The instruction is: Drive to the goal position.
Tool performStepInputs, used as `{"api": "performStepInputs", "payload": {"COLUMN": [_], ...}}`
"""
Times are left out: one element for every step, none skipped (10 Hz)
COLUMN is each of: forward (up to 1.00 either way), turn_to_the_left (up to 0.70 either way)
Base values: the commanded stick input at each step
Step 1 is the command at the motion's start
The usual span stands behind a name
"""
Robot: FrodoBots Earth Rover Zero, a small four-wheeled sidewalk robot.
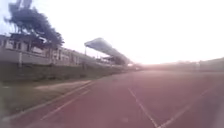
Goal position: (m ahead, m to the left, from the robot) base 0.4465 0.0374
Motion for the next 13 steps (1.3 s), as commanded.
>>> {"api": "performStepInputs", "payload": {"forward": [0.70, 0.70, 0.70, 0.70, 0.70, 0.70, 0.70, 0.70, 0.70, 0.70, 0.70, 0.70, 0.70], "turn_to_the_left": [0.00, 0.00, 0.00, 0.00, 0.00, 0.00, 0.00, 0.00, 0.00, 0.00, 0.00, 0.00, 0.00]}}
